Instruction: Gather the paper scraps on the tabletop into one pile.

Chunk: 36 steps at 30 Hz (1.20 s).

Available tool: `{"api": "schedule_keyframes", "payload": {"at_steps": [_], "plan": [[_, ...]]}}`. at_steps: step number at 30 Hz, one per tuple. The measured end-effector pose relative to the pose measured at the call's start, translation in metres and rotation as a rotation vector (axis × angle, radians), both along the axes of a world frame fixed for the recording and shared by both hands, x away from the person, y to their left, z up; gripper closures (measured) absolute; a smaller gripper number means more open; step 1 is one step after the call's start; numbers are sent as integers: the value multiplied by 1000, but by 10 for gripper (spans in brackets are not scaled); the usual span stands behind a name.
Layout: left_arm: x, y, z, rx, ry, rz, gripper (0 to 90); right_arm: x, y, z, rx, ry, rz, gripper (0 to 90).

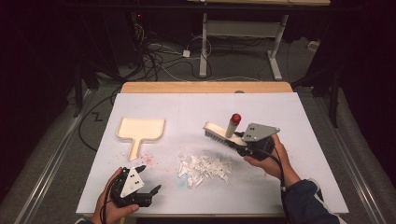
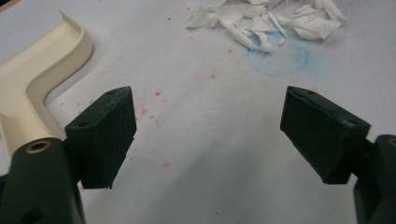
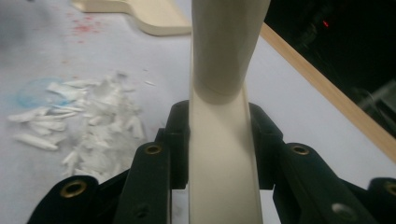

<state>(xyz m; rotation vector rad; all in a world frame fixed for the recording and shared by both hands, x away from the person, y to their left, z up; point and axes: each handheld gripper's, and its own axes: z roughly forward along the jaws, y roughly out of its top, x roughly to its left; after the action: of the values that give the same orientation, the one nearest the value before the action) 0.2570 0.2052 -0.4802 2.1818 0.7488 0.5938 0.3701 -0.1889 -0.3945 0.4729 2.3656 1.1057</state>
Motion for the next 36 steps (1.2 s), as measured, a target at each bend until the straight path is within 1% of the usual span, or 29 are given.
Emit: {"api": "schedule_keyframes", "payload": {"at_steps": [2,3,4,5,6,7,8,9,10,11,12,13,14,15,16,17,18,19,21,24,25,26,28,30,33,36], "plan": [[0,0,0,5,-2,2,174,2,-7,-2,-32,16,-85,681],[0,0,0,9,-4,1,174,3,-10,-7,-87,23,-165,681],[-1,-1,0,12,-5,0,174,3,-10,-7,-87,23,-165,681],[-1,-1,0,16,-7,-2,174,2,-11,-10,-99,28,-188,681],[-1,-1,1,18,-8,-2,174,1,-12,-13,-115,37,-224,681],[-1,-1,1,22,-19,-6,174,0,-12,-17,-139,44,-253,681],[-1,-1,1,25,-21,-8,174,-1,-11,-21,-156,54,-277,681],[-1,-1,1,26,-21,-9,174,-3,-9,-24,-173,54,-296,681],[-1,-1,1,25,-21,-11,174,-5,-7,-26,-167,58,-298,681],[-1,-2,1,27,-23,-12,174,-9,1,-29,-164,82,-287,680],[-1,-2,1,27,-25,-13,174,-9,1,-29,-164,82,-287,680],[-1,-2,1,29,-25,-16,174,-16,12,-32,-170,91,-272,679],[-1,-2,2,33,-26,-17,174,-16,12,-32,-170,91,-272,679],[-1,-2,1,35,-29,-16,174,-19,17,-34,-178,84,-258,678],[-1,-2,1,36,-29,-17,174,-25,24,-35,-178,83,-246,678],[-1,-2,1,37,-27,-20,174,-28,28,-35,-175,83,-233,678],[-1,-2,1,39,-26,-21,174,-33,34,-34,-156,95,-209,678],[-2,-3,0,37,-16,-20,174,-36,38,-32,-137,102,-180,679],[-2,-3,0,38,-15,-22,174,-44,46,-30,-116,109,-142,680],[-2,-3,0,38,-16,-21,174,-52,52,-25,-87,87,-113,681],[-2,-3,0,38,-15,-21,174,-53,53,-23,-81,81,-108,681],[-2,-3,0,39,-14,-20,174,-54,51,-19,-70,71,-114,681],[-2,-3,1,40,-15,-20,174,-54,47,-13,-66,45,-128,681],[-2,-3,1,44,-15,-20,174,-54,39,-8,-54,34,-153,681],[-3,-3,0,43,-15,-17,174,-55,25,-1,-33,51,-160,681],[-3,-3,0,45,-15,-16,174,-59,9,5,-28,70,-151,681]]}}
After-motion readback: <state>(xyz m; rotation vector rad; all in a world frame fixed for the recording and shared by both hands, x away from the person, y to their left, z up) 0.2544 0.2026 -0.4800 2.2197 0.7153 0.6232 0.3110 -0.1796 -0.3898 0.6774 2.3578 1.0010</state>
